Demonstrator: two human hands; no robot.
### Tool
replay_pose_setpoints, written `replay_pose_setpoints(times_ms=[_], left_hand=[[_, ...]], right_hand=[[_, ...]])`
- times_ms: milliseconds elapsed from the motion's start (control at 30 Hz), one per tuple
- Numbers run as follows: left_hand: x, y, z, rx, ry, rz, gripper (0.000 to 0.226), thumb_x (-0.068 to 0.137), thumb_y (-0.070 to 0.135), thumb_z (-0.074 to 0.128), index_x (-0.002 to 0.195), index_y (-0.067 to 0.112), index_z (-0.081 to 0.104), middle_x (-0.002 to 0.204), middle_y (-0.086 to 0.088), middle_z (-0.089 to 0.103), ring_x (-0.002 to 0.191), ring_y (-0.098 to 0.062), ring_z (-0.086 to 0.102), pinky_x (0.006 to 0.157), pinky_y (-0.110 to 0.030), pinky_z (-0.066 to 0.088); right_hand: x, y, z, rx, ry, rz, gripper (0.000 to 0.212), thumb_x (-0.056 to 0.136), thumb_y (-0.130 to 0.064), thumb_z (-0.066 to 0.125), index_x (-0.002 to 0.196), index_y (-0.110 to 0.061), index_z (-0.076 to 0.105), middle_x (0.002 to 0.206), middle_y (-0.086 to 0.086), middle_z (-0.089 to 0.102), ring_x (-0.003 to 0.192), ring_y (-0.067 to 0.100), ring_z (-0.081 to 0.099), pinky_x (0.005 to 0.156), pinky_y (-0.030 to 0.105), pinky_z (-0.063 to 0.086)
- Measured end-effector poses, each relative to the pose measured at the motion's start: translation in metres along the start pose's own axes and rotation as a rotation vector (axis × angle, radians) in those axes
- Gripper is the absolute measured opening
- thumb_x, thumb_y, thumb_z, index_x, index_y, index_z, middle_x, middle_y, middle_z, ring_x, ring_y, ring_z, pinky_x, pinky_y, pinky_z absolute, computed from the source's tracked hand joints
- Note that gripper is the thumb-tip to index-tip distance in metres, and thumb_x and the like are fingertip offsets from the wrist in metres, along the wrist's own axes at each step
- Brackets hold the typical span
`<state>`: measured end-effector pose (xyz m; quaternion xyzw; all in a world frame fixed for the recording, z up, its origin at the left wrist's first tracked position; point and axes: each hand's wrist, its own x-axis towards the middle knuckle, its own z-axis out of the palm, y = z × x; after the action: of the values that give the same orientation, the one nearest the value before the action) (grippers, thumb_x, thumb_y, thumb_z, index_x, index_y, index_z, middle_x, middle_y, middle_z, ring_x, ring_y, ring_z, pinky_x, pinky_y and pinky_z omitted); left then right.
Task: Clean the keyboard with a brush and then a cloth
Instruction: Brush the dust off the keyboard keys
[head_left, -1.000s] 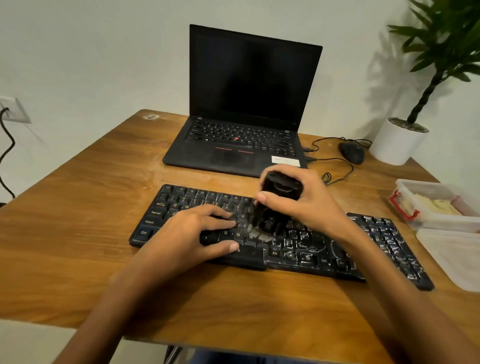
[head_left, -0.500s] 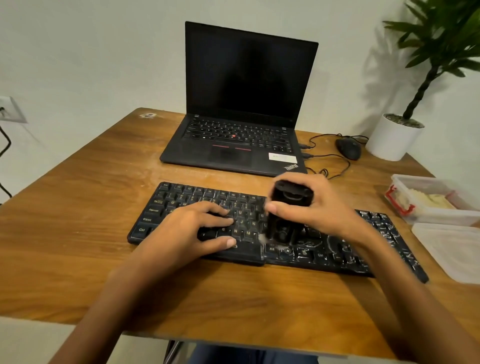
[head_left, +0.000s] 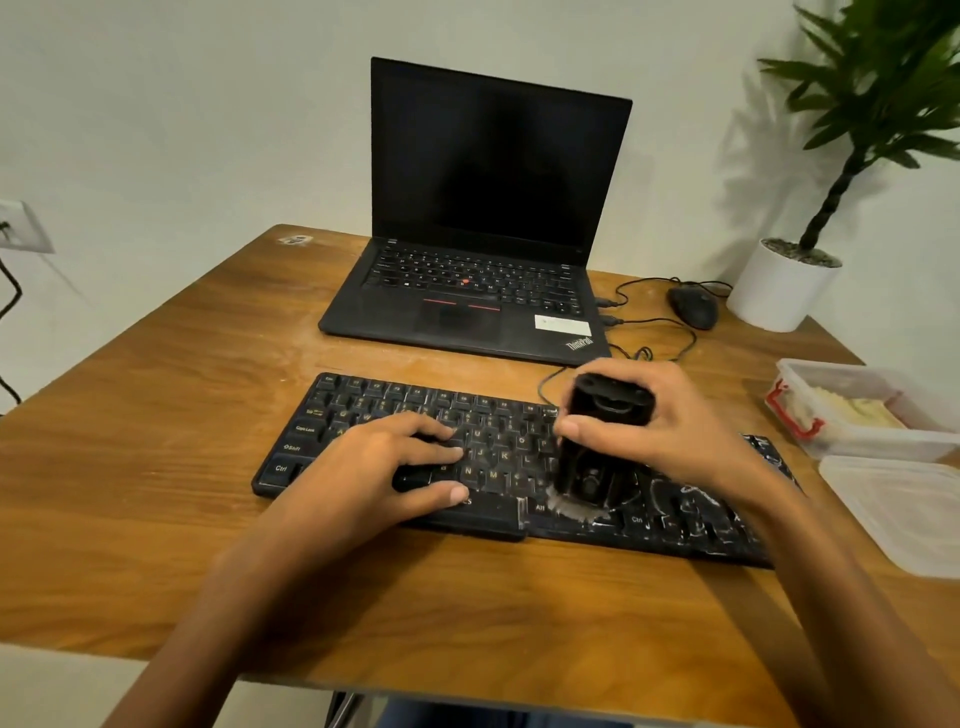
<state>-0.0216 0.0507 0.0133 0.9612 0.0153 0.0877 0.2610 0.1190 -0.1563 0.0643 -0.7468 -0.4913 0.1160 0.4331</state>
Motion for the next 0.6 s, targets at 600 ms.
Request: replay_pose_setpoints(times_ms=[600], left_hand=[[0.0,0.011,0.016,0.017,0.027,0.07,0.048,0.077,0.054,0.055,0.122,0.036,0.056,0.132,0.022,0.046,0.111,0.013,0.036,0.099,-0.014,0.032]], right_hand=[[0.013,-0.001,0.02,-0.035,0.181,-0.11,0.03,0.075,-0.04,0.066,0.093,-0.017,0.063,0.083,0.002,0.064,0.079,0.014,0.061,0.068,0.033,0.053]])
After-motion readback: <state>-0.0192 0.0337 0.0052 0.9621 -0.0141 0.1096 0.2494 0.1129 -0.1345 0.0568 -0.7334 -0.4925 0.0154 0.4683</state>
